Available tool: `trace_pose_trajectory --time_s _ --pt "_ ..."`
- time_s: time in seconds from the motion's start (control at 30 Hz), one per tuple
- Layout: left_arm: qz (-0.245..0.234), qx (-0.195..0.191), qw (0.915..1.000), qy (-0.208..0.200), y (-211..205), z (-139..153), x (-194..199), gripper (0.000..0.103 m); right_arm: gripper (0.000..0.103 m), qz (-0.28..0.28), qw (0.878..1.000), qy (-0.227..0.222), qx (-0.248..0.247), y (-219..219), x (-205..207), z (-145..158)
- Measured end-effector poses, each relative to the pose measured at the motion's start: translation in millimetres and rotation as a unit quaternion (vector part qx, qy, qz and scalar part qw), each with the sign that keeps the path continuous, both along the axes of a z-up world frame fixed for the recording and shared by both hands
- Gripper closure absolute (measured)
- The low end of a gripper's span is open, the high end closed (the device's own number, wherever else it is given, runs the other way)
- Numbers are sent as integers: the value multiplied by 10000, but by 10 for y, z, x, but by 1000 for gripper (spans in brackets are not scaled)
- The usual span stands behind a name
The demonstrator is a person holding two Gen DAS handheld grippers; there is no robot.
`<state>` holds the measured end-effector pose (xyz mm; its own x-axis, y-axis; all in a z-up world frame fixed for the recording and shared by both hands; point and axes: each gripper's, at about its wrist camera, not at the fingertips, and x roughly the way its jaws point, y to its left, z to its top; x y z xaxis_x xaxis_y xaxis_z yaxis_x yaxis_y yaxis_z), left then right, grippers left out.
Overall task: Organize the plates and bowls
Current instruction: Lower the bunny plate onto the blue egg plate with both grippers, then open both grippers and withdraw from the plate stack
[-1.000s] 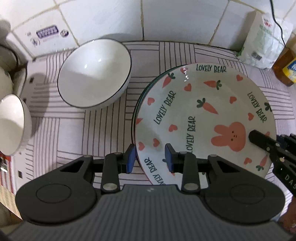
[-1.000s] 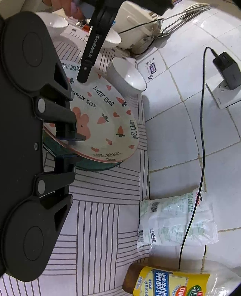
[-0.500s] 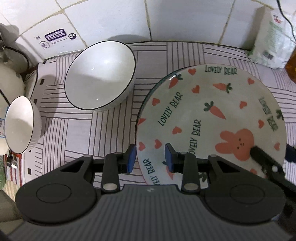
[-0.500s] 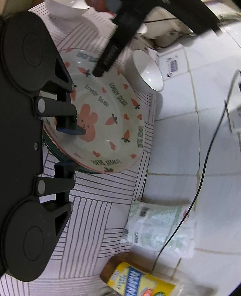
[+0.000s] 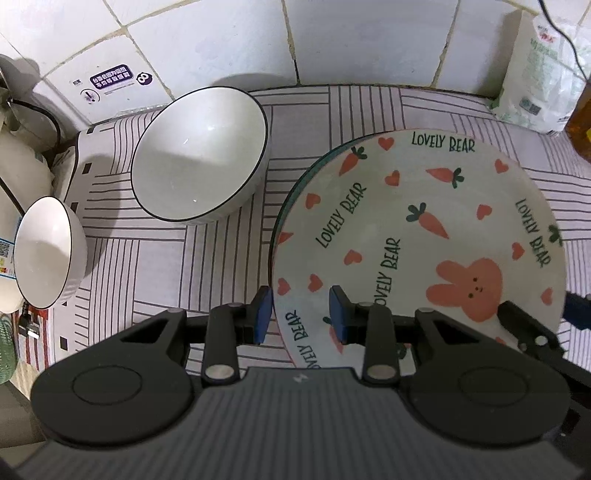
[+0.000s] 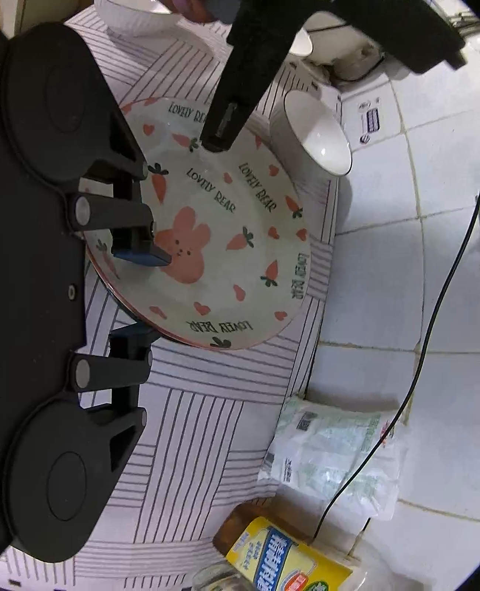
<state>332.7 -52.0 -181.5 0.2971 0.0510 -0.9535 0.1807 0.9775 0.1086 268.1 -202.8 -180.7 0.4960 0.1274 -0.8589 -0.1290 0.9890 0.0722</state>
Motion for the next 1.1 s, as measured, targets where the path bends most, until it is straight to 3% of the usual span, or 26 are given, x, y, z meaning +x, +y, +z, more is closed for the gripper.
trace_pose_trajectory --time_s 0.13,0.27,0.4,0.5,0.77,0.93,1.1 --pt "-54 35 9999 -125 -2 30 -40 72 64 -205 9994 232 -177 40 -11 -70" --pt "15 -13 9997 -250 9 70 -107 72 64 -351 9993 61 60 -15 -64 -125" --pt "88 -258 9989 -387 40 182 -300 72 62 -267 9990 -356 -57 9 -169 -181" --pt "-18 -237 9978 -621 55 317 -500 72 63 -346 9980 -499 197 -71 -275 -175" --pt "1 -438 9944 -963 214 692 -1110 72 59 -24 9935 -1025 489 -93 -677 125" --pt "65 -835 9895 -1181 358 942 -1537 72 59 183 9895 -1328 536 -17 -959 343" --pt "88 -821 9873 -1357 459 1115 -1914 72 52 598 9853 -1476 613 61 -1251 511"
